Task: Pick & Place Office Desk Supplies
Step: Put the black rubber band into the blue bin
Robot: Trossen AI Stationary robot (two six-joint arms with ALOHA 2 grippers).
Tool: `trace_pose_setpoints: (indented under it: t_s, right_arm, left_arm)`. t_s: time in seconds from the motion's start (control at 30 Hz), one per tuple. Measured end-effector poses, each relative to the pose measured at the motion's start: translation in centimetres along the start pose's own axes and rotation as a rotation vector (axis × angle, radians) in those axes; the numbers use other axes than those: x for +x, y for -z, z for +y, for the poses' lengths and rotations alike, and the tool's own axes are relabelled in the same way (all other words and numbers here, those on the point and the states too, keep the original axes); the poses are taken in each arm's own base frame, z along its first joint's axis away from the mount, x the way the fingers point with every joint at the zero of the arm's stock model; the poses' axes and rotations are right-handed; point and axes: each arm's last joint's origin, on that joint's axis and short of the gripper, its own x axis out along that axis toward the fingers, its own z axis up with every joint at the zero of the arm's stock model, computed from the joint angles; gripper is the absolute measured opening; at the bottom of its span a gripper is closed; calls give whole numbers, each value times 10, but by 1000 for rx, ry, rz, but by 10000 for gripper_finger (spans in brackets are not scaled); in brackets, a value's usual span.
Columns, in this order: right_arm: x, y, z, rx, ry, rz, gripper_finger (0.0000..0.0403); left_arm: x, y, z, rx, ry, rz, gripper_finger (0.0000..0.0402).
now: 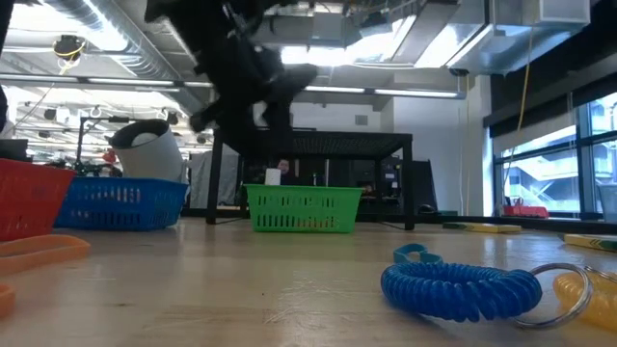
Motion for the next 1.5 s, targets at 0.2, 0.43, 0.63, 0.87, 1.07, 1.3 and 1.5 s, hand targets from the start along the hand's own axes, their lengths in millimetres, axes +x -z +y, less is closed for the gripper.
trace_pose_setpoints:
  t_s: [0.2,0.43,0.63,0.87,1.07,1.3,1.5]
  right_arm:
    - [3,-2,-5,139,22,-93,190]
    - [16,0,-15,189,46,-80,190]
    - [27,0,-23,189,32,-108,190]
    - [32,0,-29,183,52,-124,187]
    - [40,-1,-26,140,-40,-137,158]
    - [57,-1,-20,48,24,-153,137]
    - [58,-3,-14,-50,65,-200,89]
  left_arm:
    - [-39,-23,-8,-99,145,-133,168]
    - [-91,-37,-25,-128,385,-304,168]
    - [-119,-33,-40,-109,505,-406,168]
    - [-135,-20,-45,-104,539,-413,168]
    - [-144,-11,-47,-102,536,-423,168]
    - [-149,-7,-47,-113,507,-448,168]
    - [-148,-8,-47,-111,503,-449,168]
